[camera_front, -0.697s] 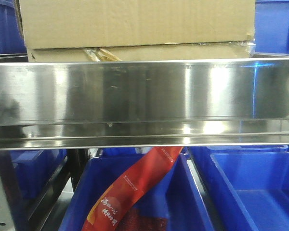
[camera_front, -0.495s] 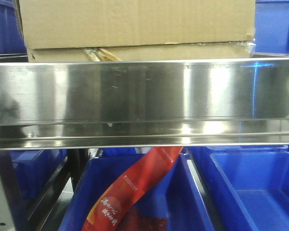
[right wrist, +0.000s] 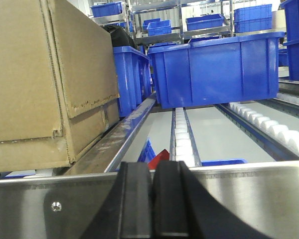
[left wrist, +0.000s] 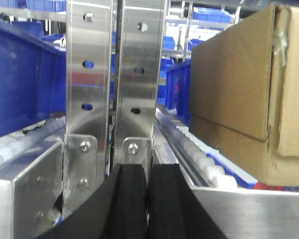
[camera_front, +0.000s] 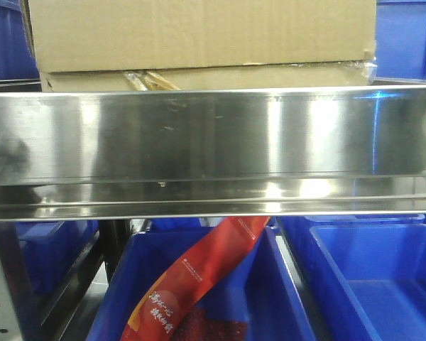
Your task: Grab carton from right shelf to conveyor
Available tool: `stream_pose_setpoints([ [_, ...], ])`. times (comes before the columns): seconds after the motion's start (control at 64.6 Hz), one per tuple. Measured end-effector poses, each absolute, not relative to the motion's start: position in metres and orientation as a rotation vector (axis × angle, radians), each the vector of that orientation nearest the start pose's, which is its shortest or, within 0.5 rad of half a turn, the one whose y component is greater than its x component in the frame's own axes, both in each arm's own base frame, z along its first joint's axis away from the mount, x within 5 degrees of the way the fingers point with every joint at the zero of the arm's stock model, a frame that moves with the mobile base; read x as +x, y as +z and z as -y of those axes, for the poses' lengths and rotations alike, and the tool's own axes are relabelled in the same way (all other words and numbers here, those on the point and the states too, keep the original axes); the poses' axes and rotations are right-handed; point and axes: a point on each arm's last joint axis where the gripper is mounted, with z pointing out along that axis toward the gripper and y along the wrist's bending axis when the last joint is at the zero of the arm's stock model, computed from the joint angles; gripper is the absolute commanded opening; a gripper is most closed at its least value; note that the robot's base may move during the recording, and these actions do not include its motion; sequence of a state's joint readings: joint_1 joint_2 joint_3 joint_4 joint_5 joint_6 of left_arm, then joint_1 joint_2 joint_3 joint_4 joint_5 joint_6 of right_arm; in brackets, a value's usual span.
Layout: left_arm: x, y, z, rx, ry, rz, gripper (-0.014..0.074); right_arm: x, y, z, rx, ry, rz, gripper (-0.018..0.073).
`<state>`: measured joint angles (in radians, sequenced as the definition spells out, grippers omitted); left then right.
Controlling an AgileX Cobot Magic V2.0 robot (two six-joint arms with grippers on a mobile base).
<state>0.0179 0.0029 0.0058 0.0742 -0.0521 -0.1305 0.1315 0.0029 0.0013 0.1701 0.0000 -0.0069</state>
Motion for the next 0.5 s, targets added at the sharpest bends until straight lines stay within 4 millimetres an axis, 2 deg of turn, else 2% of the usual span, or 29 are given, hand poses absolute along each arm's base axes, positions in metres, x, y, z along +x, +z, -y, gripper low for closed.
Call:
stream_pose_setpoints([
  [0.495,0.0552,0.2216,-0.0007,-0.053,-0.038,-1.426,0.0020,0.0552,0.2205,-0.0059,0.034,0.234,-1.404,-0.0069],
])
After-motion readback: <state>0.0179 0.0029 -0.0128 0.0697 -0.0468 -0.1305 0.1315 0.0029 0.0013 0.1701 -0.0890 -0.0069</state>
